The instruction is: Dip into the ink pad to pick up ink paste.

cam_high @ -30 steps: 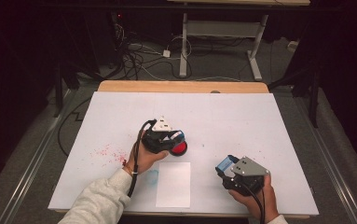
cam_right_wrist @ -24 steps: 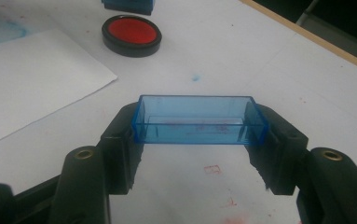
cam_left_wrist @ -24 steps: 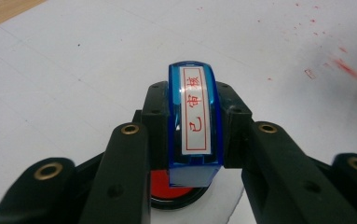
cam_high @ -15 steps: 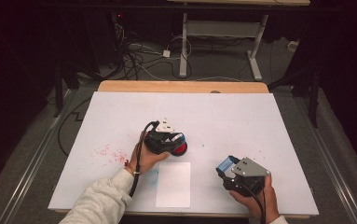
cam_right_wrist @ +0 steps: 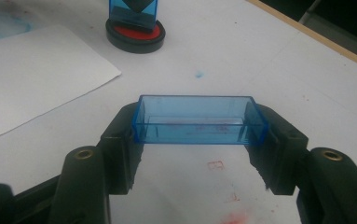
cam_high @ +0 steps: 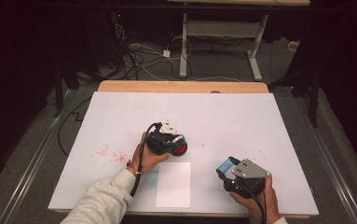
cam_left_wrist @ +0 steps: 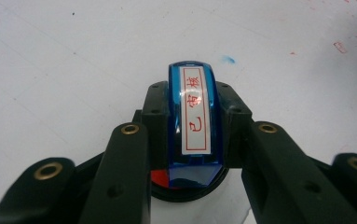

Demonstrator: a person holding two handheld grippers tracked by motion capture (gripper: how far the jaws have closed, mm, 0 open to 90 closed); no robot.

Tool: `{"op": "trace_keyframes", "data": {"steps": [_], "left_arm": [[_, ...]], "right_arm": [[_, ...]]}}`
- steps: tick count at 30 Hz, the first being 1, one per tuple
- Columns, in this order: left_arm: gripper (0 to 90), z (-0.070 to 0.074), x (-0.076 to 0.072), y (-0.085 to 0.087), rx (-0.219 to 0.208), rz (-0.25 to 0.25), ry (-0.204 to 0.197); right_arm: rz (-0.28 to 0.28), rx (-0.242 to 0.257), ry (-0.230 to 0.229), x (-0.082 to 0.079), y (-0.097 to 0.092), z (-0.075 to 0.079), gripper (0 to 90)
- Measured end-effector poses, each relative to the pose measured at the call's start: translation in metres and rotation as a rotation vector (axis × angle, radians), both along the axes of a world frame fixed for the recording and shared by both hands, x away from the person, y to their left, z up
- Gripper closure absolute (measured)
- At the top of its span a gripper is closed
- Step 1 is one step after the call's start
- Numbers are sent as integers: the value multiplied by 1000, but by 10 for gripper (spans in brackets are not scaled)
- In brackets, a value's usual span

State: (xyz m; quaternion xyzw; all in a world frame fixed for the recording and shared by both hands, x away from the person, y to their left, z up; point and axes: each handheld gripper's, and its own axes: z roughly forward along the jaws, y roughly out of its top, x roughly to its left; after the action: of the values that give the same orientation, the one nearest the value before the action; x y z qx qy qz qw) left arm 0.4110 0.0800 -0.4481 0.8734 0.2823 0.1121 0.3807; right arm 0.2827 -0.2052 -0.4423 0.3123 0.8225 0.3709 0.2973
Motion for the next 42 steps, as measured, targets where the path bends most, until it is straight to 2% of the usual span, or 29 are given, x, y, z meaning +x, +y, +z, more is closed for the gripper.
{"op": "trace_keyframes", "data": {"steps": [9,17,19,23,34,38,40,42], "left_arm": [[682,-1,0,-1,18,-10,-9],[682,-4,4,2,-22,-9,19],[682,-4,3,2,-21,-9,15],[682,-3,0,-1,15,-16,-14],[682,-6,5,4,-39,-7,25],[681,-5,3,1,-10,-7,4],[680,-5,3,2,-24,4,16],[682,-3,2,2,-19,15,-1]], "right_arm": [[-1,4,0,-2,-2,1,406],[-2,3,-1,-3,-2,1,406],[-2,2,0,-3,-2,0,406],[4,0,-1,-4,-1,0,406],[5,-5,-1,-4,0,0,406],[7,-7,-1,-4,0,0,406],[8,-7,-2,-4,0,0,407],[6,-5,-2,-4,0,1,406]]}}
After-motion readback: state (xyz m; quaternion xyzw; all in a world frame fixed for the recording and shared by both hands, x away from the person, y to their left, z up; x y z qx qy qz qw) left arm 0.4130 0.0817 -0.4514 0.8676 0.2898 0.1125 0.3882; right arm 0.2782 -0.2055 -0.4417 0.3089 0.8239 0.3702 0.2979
